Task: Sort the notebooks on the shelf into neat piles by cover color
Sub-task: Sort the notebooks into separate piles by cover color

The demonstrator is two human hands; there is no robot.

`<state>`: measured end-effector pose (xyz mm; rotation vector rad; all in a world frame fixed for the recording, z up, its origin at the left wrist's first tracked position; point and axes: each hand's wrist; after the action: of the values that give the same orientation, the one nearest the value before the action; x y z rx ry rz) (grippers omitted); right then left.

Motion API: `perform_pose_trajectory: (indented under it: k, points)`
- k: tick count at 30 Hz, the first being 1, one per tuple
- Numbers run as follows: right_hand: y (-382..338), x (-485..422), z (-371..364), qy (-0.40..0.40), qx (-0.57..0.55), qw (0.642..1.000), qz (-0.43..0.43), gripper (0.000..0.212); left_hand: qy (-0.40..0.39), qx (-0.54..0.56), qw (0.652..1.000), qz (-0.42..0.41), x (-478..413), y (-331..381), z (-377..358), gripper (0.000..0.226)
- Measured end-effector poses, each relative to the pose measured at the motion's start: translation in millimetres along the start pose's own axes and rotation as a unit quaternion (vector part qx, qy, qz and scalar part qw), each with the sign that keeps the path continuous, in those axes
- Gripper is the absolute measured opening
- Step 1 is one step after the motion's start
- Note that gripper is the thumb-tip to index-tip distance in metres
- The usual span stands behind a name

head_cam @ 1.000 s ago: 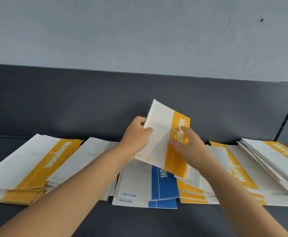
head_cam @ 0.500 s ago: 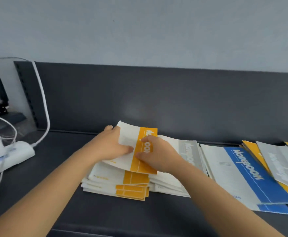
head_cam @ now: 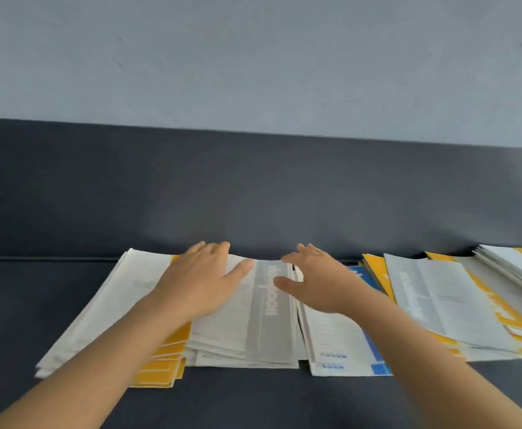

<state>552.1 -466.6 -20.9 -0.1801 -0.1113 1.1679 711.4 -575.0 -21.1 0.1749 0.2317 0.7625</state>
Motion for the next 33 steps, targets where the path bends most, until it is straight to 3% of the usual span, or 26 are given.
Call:
perform_pose_trajectory:
  k: [4,7,10,13,17,19,21,24,27,29,30,33]
  points:
    - [106,28,22,0.026,0.005,0.982,-0.185,0.050,-0.006,0.081,0.996,-0.042,-20,91,-28,0.059]
    - [177,49,31,0.033,0.033,0.963,-0.266,0.054,-0.076,0.188,0.978,-0.046,-42,154,-58,0.058]
    - [216,59,32,0.026,0.005,0.961,-0.274,0.053,-0.142,0.264,0.954,-0.029,-65,203,-82,0.031]
    - [231,59,30,0.047,-0.063,0.960,-0.268,0.059,-0.151,0.261,0.953,-0.017,-74,225,-93,0.038]
    - [246,54,26,0.176,-0.175,0.942,-0.226,0.060,-0.140,0.272,0.952,0.009,-78,231,-94,0.046]
    - [247,49,26,0.229,-0.319,0.899,-0.194,0.062,-0.140,0.310,0.940,0.027,-77,231,-91,0.044]
    - [242,44,32,0.237,-0.481,0.830,-0.155,0.059,-0.134,0.333,0.932,0.050,-74,228,-86,0.046]
    - [226,43,47,0.213,-0.614,0.752,-0.107,0.047,-0.115,0.362,0.920,0.099,-68,213,-76,0.080]
    - [210,38,53,0.194,-0.661,0.718,-0.099,0.045,-0.151,0.476,0.857,0.126,-60,189,-55,0.043]
    - [194,34,52,0.203,-0.647,0.727,-0.106,0.050,-0.178,0.574,0.788,0.132,-55,170,-42,0.030]
    - [185,32,50,0.219,-0.601,0.762,-0.107,0.053,-0.174,0.594,0.776,0.124,-53,157,-36,0.031]
    - [149,31,47,0.234,-0.261,0.935,-0.056,0.061,-0.165,0.569,0.802,0.073,-46,119,-15,0.039]
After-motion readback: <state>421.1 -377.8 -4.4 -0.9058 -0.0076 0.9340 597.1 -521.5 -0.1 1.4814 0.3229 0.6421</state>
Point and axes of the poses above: each hand's wrist, its own x-axis away from the middle knuckle, its own z-axis out of the back of the hand, y = z × x, and after that the axes turned 2 degrees about x, right-handed
